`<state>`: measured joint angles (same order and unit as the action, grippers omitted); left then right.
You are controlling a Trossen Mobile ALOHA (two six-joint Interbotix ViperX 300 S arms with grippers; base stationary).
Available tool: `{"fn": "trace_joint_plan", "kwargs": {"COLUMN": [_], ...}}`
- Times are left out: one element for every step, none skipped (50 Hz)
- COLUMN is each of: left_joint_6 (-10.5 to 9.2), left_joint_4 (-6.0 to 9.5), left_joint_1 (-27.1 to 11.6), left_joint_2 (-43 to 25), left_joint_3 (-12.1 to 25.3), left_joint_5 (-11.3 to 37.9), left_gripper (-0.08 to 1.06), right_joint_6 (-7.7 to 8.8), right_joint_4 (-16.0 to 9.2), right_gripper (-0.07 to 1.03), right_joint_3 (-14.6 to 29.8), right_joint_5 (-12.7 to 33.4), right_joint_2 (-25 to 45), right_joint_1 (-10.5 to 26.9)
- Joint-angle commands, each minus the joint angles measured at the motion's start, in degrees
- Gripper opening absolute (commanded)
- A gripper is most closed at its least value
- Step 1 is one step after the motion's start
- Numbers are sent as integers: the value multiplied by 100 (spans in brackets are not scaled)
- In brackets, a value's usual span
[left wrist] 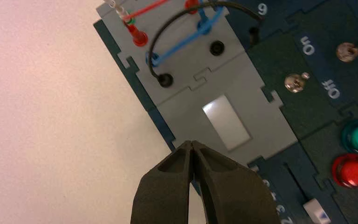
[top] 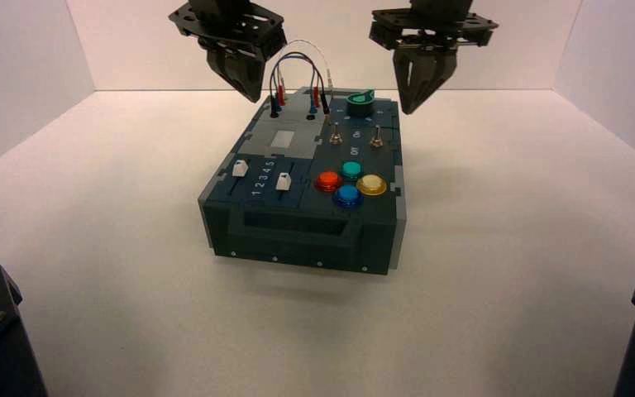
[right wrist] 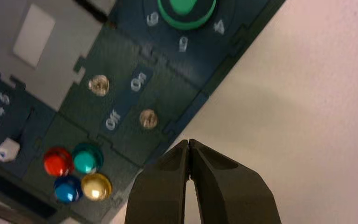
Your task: Rotate the box counterclockwise.
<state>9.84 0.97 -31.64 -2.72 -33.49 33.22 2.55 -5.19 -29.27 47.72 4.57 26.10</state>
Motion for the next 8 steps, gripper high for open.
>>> {"fn": "trace_joint_plan", "kwargs": {"left_joint_6": [-26, -26, -26, -26, -26, -35, -35, -35], "left_joint_4": [-9, -9, -9, -9, -9, -9, -9, -9], "left_joint_1": [-9, -9, -9, -9, -9, -9, -9, -9], "left_joint_2": [404, 404, 422, 439, 457, 466, 475, 483], "left_joint_3": [-44, -44, -53, -53, -44, -53, -53, -53], "left_joint_5": [-44, -35, -35, -35, -35, -35, -44, -44], "left_gripper": [-3, -3, -3, -3, -3, -3, -3, -3], "right_joint_6": [9, 9, 9, 9, 35, 35, 35, 35], "right_joint_4": [-18, -26, -26, -26, -26, -18, -18, -26], "right_gripper": [-2, -2, -2, -2, -2, -2, -2, -2], "right_joint_3": [-97, -105, -123, -141, -176, -185, -193, -211], "right_joint_5": [-26, -26, -26, -26, -26, -26, -26, -26], "right_joint_2": [-343, -343, -343, -360, -360, -369, -387, -396], "right_joint_1": [114, 114, 123, 123, 114, 123, 132, 149]}}
